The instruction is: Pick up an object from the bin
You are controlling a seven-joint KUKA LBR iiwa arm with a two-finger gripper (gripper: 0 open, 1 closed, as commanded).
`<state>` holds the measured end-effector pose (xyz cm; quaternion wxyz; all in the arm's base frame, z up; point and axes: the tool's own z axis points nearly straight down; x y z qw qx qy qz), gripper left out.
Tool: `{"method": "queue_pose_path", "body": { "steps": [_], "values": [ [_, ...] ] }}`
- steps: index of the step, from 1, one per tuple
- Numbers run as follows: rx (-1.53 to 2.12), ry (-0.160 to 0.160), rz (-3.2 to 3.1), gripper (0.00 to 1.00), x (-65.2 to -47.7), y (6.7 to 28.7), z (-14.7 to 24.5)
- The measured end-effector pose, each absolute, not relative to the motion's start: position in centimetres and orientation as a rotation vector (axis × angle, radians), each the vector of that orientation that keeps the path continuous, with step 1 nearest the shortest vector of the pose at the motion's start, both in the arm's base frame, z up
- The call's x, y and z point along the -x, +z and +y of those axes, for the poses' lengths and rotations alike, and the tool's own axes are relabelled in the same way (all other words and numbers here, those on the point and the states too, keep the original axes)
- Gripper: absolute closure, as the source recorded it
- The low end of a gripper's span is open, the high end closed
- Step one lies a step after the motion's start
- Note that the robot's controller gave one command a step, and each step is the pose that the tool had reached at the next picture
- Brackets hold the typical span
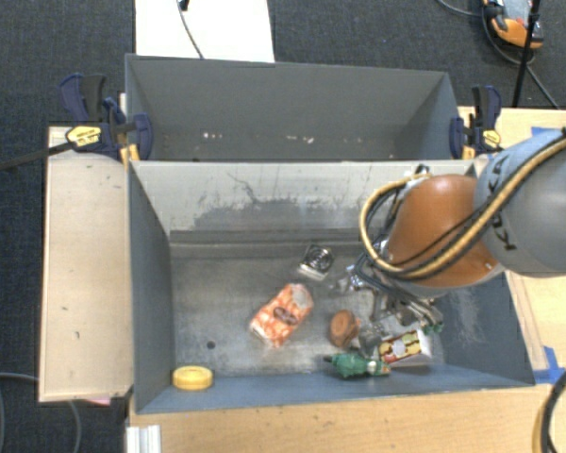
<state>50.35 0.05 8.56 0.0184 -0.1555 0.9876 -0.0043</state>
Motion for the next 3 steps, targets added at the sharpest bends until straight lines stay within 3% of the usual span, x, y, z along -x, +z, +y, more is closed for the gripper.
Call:
{"method": "queue_pose_path", "body": {
  "steps": [1,2,3],
  "values": [
    [0.830,-0.005,3.011,0.00,-49.2,10.7,0.7],
    [1.023,-0.008,2.953,0.00,-49.6,9.7,1.2],
    [1.094,0.000,2.937,1.00,-49.5,7.6,1.3]
  ]
}}
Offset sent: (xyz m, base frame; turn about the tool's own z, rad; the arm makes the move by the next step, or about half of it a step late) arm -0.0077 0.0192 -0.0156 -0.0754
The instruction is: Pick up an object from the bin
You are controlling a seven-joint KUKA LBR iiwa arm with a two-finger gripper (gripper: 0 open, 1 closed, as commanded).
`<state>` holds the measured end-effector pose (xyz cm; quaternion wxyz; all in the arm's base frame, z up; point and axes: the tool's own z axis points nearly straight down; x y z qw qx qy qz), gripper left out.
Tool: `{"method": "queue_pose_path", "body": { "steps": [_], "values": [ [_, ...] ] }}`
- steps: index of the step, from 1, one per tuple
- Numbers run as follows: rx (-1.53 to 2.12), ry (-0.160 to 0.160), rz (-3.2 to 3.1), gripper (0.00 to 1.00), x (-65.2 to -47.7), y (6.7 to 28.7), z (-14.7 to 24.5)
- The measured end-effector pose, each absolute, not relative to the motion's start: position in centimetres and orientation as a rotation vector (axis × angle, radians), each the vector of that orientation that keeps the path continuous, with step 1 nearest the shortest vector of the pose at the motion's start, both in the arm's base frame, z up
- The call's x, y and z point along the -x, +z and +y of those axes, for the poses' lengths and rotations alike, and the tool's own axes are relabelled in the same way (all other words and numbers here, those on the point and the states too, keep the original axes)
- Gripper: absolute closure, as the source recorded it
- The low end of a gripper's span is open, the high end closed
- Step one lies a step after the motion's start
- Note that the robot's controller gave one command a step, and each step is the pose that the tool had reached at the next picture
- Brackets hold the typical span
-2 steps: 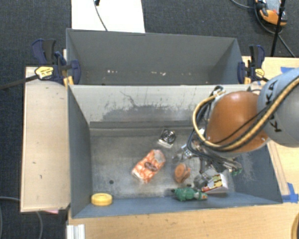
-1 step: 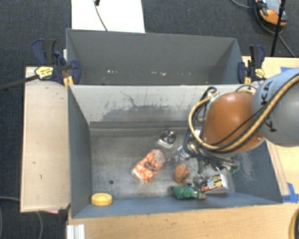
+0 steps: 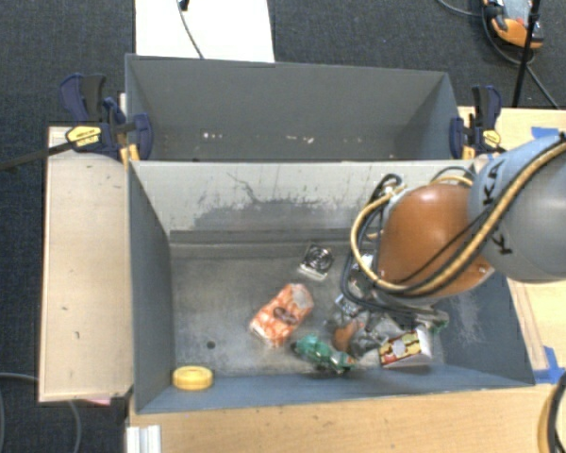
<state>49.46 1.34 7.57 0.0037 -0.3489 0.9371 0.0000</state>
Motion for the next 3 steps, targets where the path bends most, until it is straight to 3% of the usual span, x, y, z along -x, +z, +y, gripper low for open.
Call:
{"method": "queue_pose_path", "body": {
  "steps": [2,3],
  "values": [
    [1.093,0.002,2.938,1.00,-49.3,8.0,1.4],
    [1.093,0.005,2.948,1.00,-49.1,9.6,1.3]
  ]
}}
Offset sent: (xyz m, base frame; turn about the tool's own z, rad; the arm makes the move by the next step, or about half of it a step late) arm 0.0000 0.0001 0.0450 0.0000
